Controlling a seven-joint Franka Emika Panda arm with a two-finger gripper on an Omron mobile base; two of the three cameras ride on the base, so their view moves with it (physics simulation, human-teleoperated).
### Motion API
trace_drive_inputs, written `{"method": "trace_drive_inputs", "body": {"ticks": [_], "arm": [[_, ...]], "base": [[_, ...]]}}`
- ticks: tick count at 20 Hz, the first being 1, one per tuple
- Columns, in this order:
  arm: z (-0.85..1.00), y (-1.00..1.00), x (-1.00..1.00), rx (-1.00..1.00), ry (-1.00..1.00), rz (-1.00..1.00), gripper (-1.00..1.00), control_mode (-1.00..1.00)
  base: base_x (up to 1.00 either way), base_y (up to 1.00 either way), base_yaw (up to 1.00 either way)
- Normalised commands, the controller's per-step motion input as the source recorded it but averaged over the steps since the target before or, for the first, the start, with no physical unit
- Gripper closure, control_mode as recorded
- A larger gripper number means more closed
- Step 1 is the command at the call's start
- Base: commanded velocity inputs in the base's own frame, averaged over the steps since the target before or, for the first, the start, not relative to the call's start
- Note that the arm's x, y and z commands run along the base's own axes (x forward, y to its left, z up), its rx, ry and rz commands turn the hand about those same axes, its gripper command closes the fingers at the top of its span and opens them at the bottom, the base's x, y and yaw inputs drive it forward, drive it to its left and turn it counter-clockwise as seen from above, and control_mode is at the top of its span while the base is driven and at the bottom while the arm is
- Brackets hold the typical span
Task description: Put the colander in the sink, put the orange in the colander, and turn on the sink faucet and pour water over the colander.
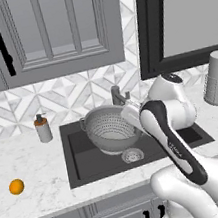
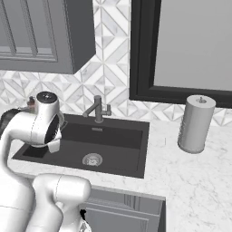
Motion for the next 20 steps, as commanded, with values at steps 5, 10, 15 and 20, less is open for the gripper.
{"method": "trace_drive_inputs", "body": {"ticks": [5,10,15,20], "arm": [[-0.01,-0.53,-0.01,0.00,-0.02,0.34,1.00,-1.00],[-0.06,-0.53,0.27,0.00,0.08,0.38,1.00,-1.00],[-0.07,-0.50,0.40,0.00,0.13,0.25,1.00,-1.00],[-0.02,-0.40,0.51,0.00,0.08,0.12,1.00,-1.00]], "base": [[0.00,0.00,0.00],[0.00,0.00,0.00],[0.00,0.00,0.00],[0.00,0.00,0.00]]}}
